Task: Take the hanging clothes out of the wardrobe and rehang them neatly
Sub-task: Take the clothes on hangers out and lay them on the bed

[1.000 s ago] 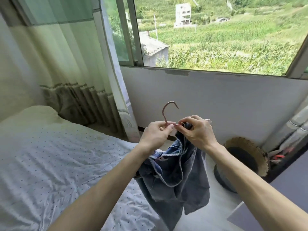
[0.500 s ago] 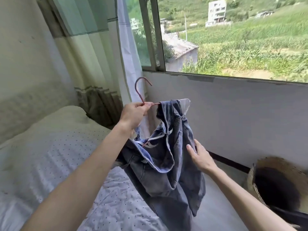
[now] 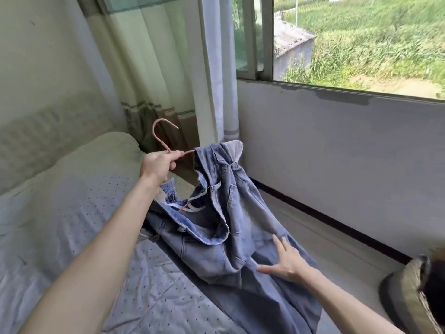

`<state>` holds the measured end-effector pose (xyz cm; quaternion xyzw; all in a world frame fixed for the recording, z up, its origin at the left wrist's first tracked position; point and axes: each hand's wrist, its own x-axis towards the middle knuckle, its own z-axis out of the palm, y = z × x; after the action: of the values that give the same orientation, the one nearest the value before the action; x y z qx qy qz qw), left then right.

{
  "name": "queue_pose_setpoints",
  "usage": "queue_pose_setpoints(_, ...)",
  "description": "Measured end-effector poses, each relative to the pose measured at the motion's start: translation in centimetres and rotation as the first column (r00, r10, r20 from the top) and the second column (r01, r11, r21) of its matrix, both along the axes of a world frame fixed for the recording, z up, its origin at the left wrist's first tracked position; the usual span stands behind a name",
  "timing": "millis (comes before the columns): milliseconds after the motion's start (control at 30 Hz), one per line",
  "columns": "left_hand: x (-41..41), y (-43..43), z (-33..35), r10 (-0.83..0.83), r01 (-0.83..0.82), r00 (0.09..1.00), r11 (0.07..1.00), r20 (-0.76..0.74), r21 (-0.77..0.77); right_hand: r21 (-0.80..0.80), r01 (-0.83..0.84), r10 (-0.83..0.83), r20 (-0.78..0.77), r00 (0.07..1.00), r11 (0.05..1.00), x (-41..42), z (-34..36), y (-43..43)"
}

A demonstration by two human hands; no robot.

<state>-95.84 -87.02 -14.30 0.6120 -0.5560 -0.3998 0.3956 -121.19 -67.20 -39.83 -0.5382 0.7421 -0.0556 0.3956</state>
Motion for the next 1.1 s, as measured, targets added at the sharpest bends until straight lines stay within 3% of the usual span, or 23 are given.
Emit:
queue_pose_setpoints(167, 4.3, -11.3, -8.5, 0.042, -0.047, 0.993, 0.998, 0.107, 0.042, 0.171, -0.021, 0.031, -0.057, 0.998, 0.985, 3.6, -5.8, -5.6)
queue_pose_setpoints(367, 7.6, -21.6, -21.0, -0.037, -0.017, 0.967, 0.978, 0.252, 0.208, 0.314, -0.110, 0.160, -0.139, 0.977, 0.943, 6.5, -11.0, -11.3)
queue_pose_setpoints(567, 8.4, -27.0, -31.2, -0.094, -0.056, 0.885, 0.950, 0.455, 0.307, 0.330, -0.117, 0.196, -0.217, 0.956, 0.937, 8.1, -16.8, -14.4)
queue_pose_setpoints(800, 10.6, -32.3, -41.6, -0.057, -0.198, 0.833, 0.898, 0.550, 0.393, 0.305, -0.101, 0.212, -0.357, 0.910, 0.947, 9.8, -22.6, -13.6)
queue_pose_setpoints(967, 10.4, -31.7, -46.6, -0.097, -0.215, 0.800, 0.874, 0.591, 0.435, 0.231, -0.095, 0.173, -0.342, 0.924, 0.968, 9.6, -25.1, -12.6)
queue_pose_setpoints(1033, 9.3, -29.8, -47.3, -0.133, -0.226, 0.744, 0.872, 0.655, 0.433, 0.180, -0.117, 0.175, -0.352, 0.919, 0.977, 9.4, -24.9, -12.3)
queue_pose_setpoints(1100, 7.5, -25.9, -47.6, -0.204, -0.123, 0.677, 0.916, 0.707, 0.382, 0.109, -0.127, 0.158, -0.355, 0.921, 0.986, 9.0, -24.4, -11.5)
